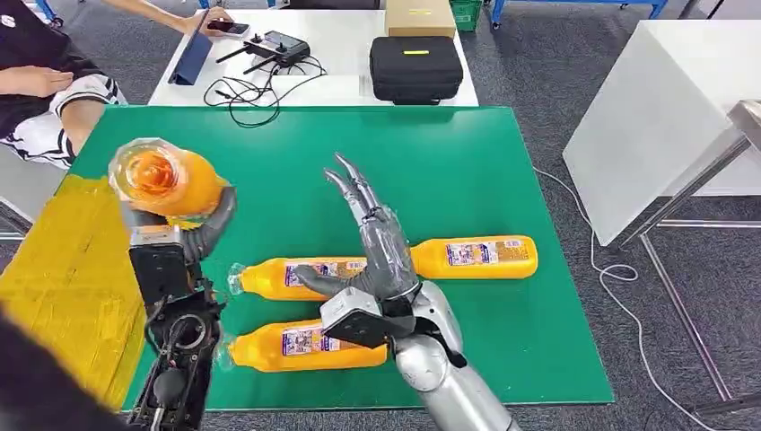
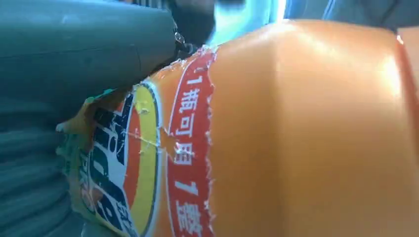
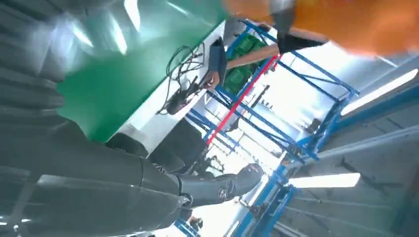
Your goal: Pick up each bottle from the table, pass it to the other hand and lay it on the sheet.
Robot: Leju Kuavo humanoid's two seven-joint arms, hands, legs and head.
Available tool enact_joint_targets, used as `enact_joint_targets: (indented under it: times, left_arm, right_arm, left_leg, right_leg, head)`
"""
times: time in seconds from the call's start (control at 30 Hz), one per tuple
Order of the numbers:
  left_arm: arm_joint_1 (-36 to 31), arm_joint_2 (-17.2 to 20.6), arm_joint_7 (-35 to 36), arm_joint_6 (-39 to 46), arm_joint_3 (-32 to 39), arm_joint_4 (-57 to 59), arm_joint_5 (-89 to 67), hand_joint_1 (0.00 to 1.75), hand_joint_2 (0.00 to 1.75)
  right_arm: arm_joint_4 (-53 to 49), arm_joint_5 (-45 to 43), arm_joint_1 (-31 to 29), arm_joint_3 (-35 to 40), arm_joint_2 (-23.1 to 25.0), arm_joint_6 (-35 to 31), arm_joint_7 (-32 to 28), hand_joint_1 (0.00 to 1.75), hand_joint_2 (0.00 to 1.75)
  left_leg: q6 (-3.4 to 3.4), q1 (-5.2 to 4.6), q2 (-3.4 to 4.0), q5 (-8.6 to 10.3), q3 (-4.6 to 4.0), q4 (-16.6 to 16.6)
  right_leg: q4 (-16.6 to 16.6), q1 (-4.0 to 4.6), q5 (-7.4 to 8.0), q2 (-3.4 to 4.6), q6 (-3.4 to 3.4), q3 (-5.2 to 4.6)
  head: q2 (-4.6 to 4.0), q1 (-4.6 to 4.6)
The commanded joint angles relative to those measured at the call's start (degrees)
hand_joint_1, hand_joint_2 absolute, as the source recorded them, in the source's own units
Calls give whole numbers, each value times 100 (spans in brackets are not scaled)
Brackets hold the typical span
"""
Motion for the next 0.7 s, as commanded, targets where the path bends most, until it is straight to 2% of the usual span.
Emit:
enact_joint_targets:
  times: [0.03, 0.1, 0.2, 0.27, 0.3, 0.37, 0.4, 0.5, 0.57, 0.7]
  left_arm:
    - [-325, 244, 104, 71, 564, 444, -242, 175, 175]
    - [-323, 198, 102, 93, 562, 450, -251, 175, 175]
    - [-416, -179, 242, 124, 1979, 453, -2364, 175, 175]
    - [-537, -232, 411, 124, 2736, 453, -3898, 175, 175]
    - [-583, -192, 522, 124, 2846, 539, -4244, 175, 175]
    - [-675, 84, 937, 124, 2902, 887, -5309, 175, 175]
    - [-657, 149, 1033, 124, 2889, 954, -5422, 175, 175]
    - [-479, 588, 1893, 124, 2693, 1258, -5928, 175, 175]
    - [-420, 880, 2386, 124, 2542, 1566, -6070, 175, 175]
    - [-420, 880, 2386, 124, 2542, 1566, -6070, 175, 175]
  right_arm:
    - [-43, -17, -110, -19, -201, -22, 11, 0, 175]
    - [-36, -19, -107, -17, -197, -29, 11, 0, 175]
    - [-1, -59, -116, 44, -256, -147, 20, 0, 175]
    - [-2, -86, -97, 62, -272, -165, 25, 0, 175]
    - [-2, -91, -90, 65, -274, -171, 26, 0, 175]
    - [-29, -31, -28, 83, -288, -237, 35, 0, 175]
    - [-32, 34, -19, 99, -303, -276, 53, 0, 175]
    - [88, 379, -28, 177, -472, -104, 399, 0, 175]
    - [163, 558, -5, 161, -557, -80, 437, 0, 175]
    - [163, 558, -5, 161, -557, -80, 437, 0, 175]
  left_leg:
    - [-3, 0, -1, -3, 20, -7]
    - [-2, 0, 4, -4, 24, -9]
    - [-1, 1, 5, -2, 11, -4]
    - [-2, 3, 11, -4, 14, -4]
    - [-3, 2, 17, -7, 26, -8]
    - [-4, 2, 17, -5, 26, -10]
    - [-6, 1, 15, -7, 39, -15]
    - [-4, 1, 11, -1, 23, -12]
    - [-8, 1, 19, -5, 56, -28]
    - [-5, 3, 12, -1, 24, -13]
  right_leg:
    - [-5, 1, -5, -10, 0, 20]
    - [-6, 2, -5, -6, 0, 23]
    - [-4, 1, -1, -1, 0, 10]
    - [-6, 4, 0, 3, 0, 13]
    - [-6, 3, -3, 6, 0, 23]
    - [-7, 2, -2, 6, -2, 23]
    - [-9, 2, -6, 1, -3, 34]
    - [-8, 1, -1, 0, -2, 18]
    - [-18, 1, -5, 2, -4, 45]
    - [-7, 1, -3, 2, 0, 20]
  head:
    - [0, 0]
    - [0, 0]
    - [0, 2]
    - [0, 2]
    - [0, 2]
    - [0, 2]
    - [0, 2]
    - [0, 2]
    - [0, 0]
    - [0, 2]
